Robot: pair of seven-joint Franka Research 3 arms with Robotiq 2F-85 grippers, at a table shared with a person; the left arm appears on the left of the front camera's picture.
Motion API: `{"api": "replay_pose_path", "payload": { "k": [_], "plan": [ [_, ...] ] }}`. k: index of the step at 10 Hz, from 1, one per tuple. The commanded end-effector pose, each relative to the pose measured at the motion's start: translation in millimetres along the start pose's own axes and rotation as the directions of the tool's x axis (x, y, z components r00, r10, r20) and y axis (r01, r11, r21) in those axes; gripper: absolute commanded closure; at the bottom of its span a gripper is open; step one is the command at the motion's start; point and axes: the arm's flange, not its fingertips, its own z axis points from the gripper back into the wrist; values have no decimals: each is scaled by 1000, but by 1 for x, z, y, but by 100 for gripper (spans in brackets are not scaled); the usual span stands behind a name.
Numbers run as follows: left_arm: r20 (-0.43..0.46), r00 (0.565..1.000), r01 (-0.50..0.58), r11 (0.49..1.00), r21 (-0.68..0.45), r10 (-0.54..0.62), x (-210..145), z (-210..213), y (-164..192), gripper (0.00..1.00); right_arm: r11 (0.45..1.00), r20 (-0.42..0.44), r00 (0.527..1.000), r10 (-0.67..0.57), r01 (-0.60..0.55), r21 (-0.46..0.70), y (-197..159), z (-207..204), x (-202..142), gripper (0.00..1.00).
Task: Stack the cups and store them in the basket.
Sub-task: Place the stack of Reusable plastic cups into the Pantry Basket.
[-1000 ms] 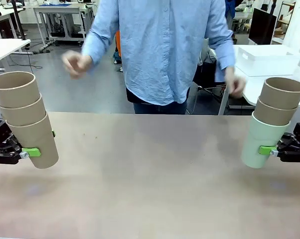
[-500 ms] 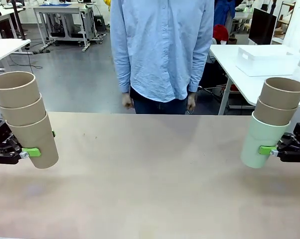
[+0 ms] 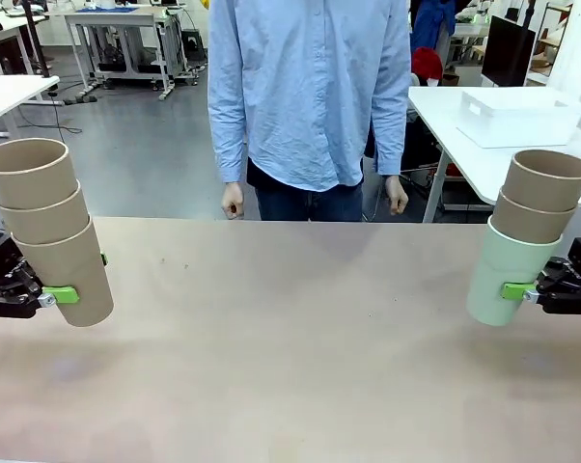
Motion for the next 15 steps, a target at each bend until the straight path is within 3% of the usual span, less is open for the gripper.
{"api": "replay_pose_path", "payload": {
  "k": [1,15],
  "plan": [
    [8,1000,12,1000,-1,-12,3,-1,0,16,1000,4,1000,7,-7,-2,0,1,3,13],
    [8,1000,12,1000,-1,-12,3,-1,0,16,1000,4,1000,7,-7,-2,0,1,3,13]
  ]
}}
